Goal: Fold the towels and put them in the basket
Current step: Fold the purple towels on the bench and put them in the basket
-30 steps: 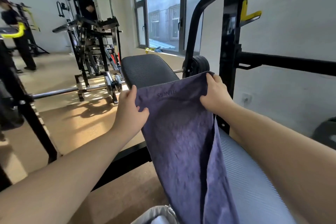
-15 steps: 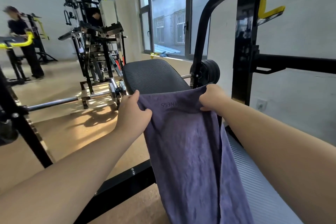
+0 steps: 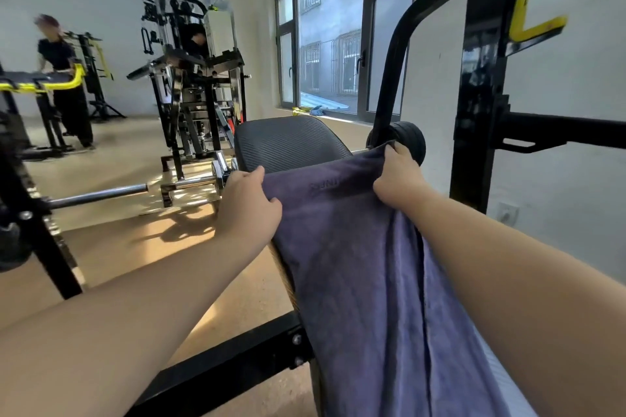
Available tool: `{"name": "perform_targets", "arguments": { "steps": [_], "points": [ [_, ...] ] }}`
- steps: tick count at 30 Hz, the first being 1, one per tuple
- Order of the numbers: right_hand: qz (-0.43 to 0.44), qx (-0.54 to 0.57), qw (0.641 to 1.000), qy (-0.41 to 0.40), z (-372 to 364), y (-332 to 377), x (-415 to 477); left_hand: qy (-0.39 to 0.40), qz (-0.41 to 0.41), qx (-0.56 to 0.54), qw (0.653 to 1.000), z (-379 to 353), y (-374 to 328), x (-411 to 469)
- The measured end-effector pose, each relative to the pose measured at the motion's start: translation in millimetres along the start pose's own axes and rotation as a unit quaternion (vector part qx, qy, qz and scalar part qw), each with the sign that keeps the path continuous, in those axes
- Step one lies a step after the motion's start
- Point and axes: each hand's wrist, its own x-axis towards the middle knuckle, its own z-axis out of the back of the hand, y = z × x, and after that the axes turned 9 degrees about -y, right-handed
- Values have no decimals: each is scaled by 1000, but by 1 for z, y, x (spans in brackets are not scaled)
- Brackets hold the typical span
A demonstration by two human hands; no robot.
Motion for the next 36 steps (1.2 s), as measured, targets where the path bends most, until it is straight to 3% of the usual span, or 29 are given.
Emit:
{"name": "perform_targets", "arguments": {
  "steps": [6,13,18,24,30,36],
  "points": [
    [-1,-2,999,41,-25,-3,4,-8,-27,49,998,3,10,14],
    [-22,-8,1000,-18,-25,-24,-2,-6,-17,51,999,-1,12,15],
    [-1,35,998,60,-28,-29,-8,-12,-1,60,998,-2,19,18],
    [13,45,997,65,-21,-44,-24,-7,24,68,997,-10,19,10],
    [13,16,994,103,4,-58,-55,-7,-62,120,991,-8,0,-17],
    [17,-29,986,164,30,-60,-98,58,-148,110,981,-13,-27,-64]
  ]
}}
